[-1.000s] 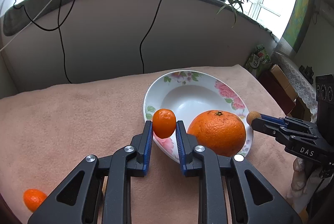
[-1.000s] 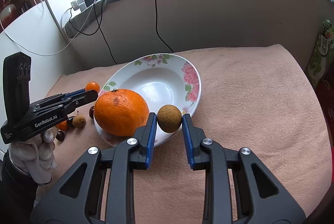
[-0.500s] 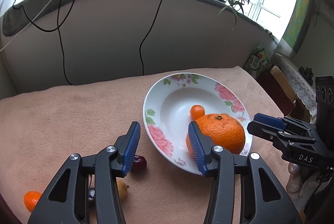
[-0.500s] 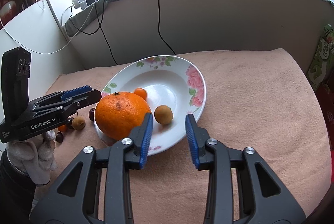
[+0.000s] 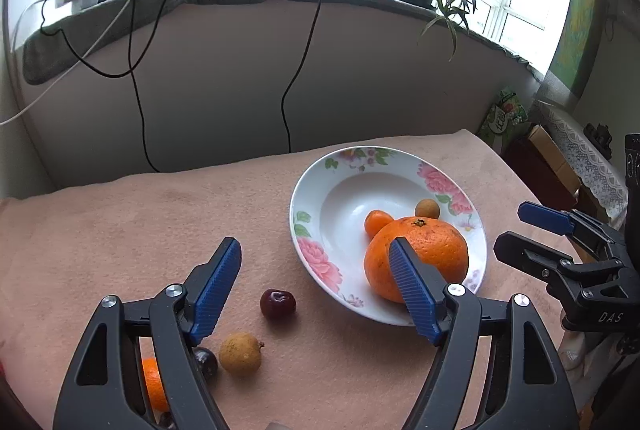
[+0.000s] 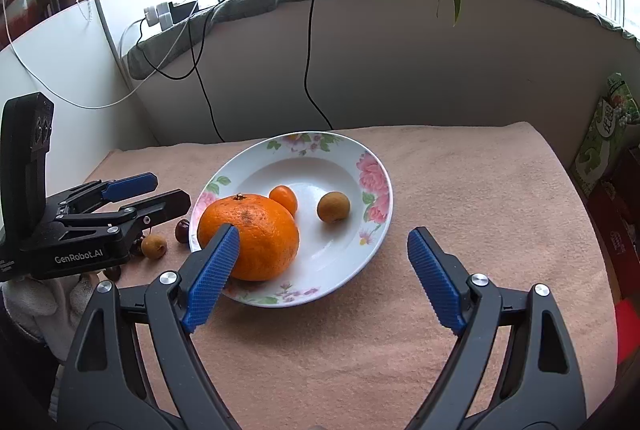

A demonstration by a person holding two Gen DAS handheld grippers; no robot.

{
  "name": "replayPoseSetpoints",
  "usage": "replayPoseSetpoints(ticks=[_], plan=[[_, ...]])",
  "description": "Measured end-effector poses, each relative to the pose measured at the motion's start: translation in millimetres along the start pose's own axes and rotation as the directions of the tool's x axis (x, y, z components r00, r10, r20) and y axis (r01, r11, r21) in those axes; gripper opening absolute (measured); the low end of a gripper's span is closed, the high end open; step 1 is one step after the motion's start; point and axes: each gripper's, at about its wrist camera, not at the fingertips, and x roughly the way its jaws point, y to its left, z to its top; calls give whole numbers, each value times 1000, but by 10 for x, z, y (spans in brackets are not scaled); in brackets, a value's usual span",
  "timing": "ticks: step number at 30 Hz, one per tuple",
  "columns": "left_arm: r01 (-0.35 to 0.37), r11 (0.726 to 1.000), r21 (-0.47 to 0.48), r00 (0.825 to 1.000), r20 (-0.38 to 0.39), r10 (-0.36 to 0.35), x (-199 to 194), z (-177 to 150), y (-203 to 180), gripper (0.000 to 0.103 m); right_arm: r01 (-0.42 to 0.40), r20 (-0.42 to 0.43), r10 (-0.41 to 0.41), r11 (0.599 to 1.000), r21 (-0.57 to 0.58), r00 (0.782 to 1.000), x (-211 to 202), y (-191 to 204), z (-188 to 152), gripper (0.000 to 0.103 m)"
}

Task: Organize fruits
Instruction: 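Withdraw both tools from the plate toward the remaining fruit row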

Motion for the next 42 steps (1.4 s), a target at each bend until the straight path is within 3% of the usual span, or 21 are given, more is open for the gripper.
replayPoseSetpoints(ticks=[18, 32, 39, 42], plan=[[-85, 994, -69, 993, 71, 89, -566, -159, 537, 76, -120, 41, 123, 990, -69, 991, -236, 587, 6, 88], [-140, 974, -177, 986, 61, 153, -862, -456, 1158, 76, -245, -39, 242, 958, -147, 970, -57, 1206, -135, 88], [-138, 965, -225, 988, 33, 149, -902, -698, 1363, 64, -291, -85, 281, 943, -158, 956, 84, 1404, -194, 88], [-123, 963, -241, 991, 24, 132, -897, -773, 1414, 58, -296, -112, 280, 941, -166, 953, 171, 1468, -216, 78]])
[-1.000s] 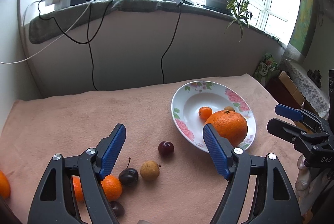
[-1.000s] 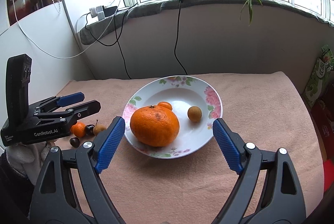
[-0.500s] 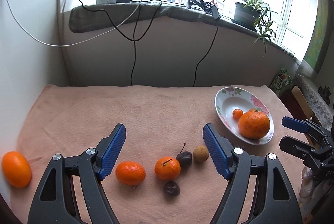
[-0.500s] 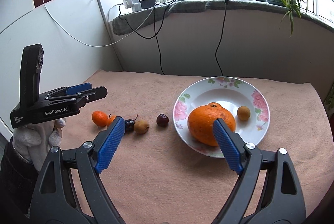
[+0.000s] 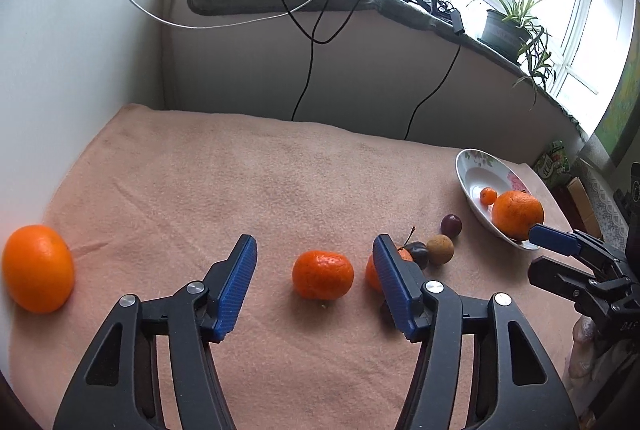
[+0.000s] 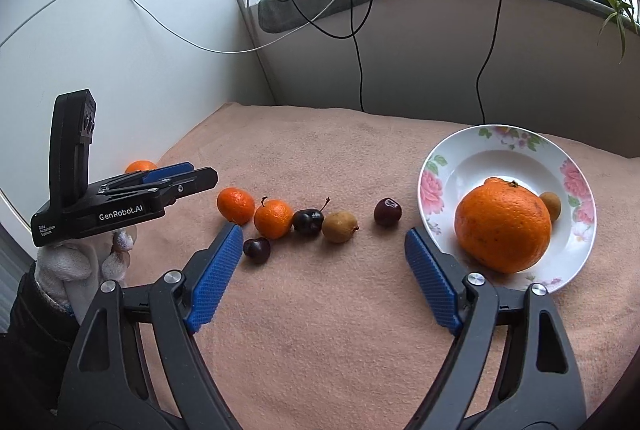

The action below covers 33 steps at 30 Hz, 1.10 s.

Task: Organize fruits
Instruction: 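Withdraw both tools from the plate toward the remaining fruit row, then close the left tool on a tangerine while the right tool closes on a brown pear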

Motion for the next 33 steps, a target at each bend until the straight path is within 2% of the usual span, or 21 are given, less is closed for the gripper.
replayPoseSetpoints(ticks=[3, 6, 12, 19, 33], plan=[[13, 1000, -10, 1000, -12, -13, 20, -42, 61, 54, 8, -26, -8, 1000, 5, 1000, 117, 12, -21, 70], [27, 999, -23, 999, -19, -28, 10, -77, 97, 51, 25, -61, -24, 1000, 18, 998, 248, -18, -41, 53], [42, 999, -31, 998, -37, -43, 25, -133, 138, 45, 37, -95, -35, 999, 10, 995, 435, -12, -39, 44], [55, 998, -30, 997, -59, -56, 92, -155, 159, 42, 53, -111, -52, 999, -1, 992, 573, -13, -1, 43], [81, 996, -24, 994, -77, -82, 178, -136, 127, 41, 58, -137, -58, 998, -4, 989, 740, -70, 17, 36]])
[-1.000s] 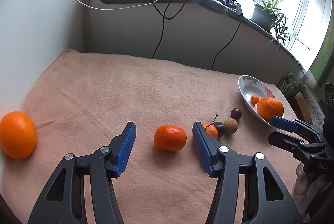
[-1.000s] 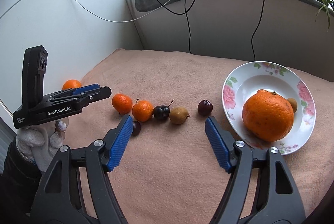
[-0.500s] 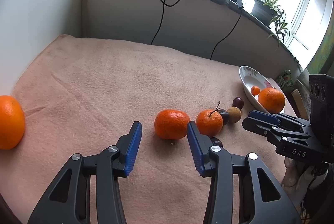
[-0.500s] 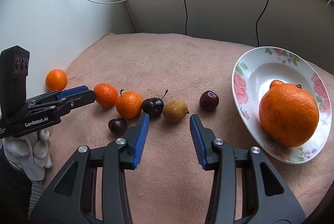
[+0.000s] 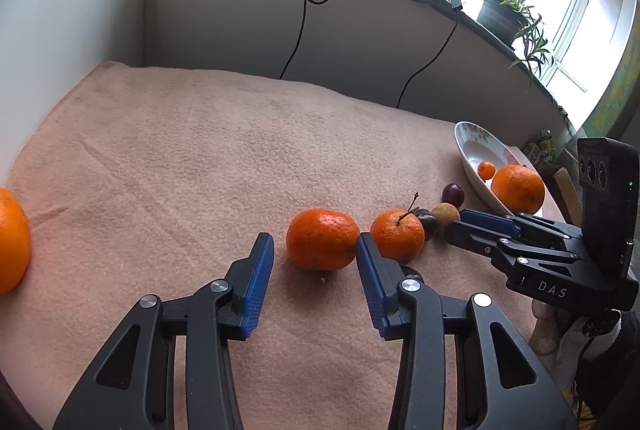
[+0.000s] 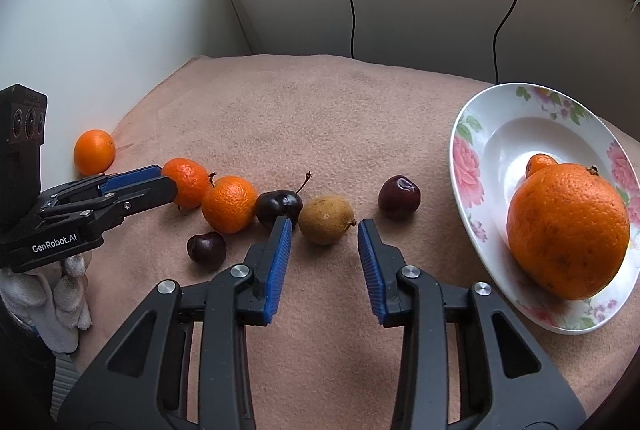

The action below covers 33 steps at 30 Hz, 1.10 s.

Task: Organize fruits
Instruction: 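Close the left tool on a tangerine while the right tool closes on a brown pear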

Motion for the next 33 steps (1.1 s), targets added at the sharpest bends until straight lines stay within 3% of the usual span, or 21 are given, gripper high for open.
replayPoseSetpoints(ticks=[23, 33], plan=[[15, 1000, -7, 1000, -3, -15, 77, 18, -83, 36, 15, -22, -15, 1000, -4, 1000, 105, 14, 24, 32], [13, 1000, -12, 1000, 16, -12, 33, 57, -107, 35, 7, 11, -6, 1000, -23, 1000, -14, 42, 24, 32]])
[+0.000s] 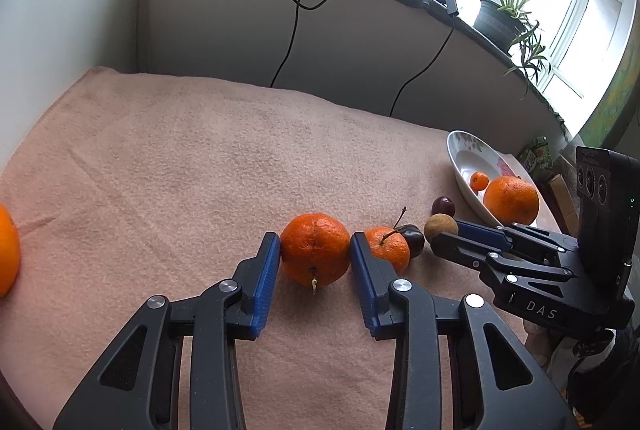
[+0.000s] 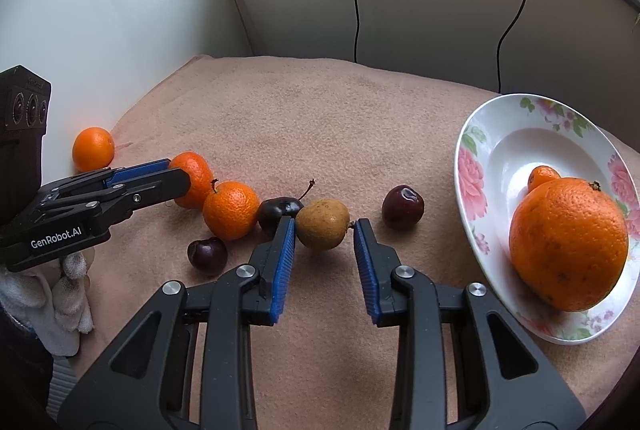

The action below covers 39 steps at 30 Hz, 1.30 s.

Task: Organize fruits
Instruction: 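Close the left tool on a tangerine while the right tool closes on a brown pear, then lift the tangerine with the left tool while the right tool lifts the brown pear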

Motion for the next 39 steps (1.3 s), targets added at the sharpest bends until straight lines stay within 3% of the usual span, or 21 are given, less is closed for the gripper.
replayPoseSetpoints(ticks=[18, 21, 22, 27, 30, 39], plan=[[-41, 998, 46, 999, -16, 42, 80, 31, -102, 34, -8, 16, 8, 1000, -1, 1000, -84, 48, -21, 31], [-41, 998, 41, 998, -36, 43, 124, 35, -104, 49, -8, 16, 8, 1000, -1, 1000, -90, 52, -23, 31], [-40, 998, 40, 998, -37, 42, 131, 24, -105, 49, -8, 17, 8, 1000, -1, 1000, -94, 49, -22, 31], [-21, 1000, 7, 999, -30, 21, 136, -2, -43, 48, -8, 17, 8, 1000, 0, 1000, -97, 38, -22, 31], [-14, 1000, -20, 999, -29, 13, 137, -11, 13, 38, -10, 20, 10, 1000, 0, 1000, -103, 37, -18, 31], [-3, 999, -36, 1000, -1, 3, 51, 44, 1, 36, -20, 56, 20, 1000, 2, 998, -250, 27, -2, 31]])
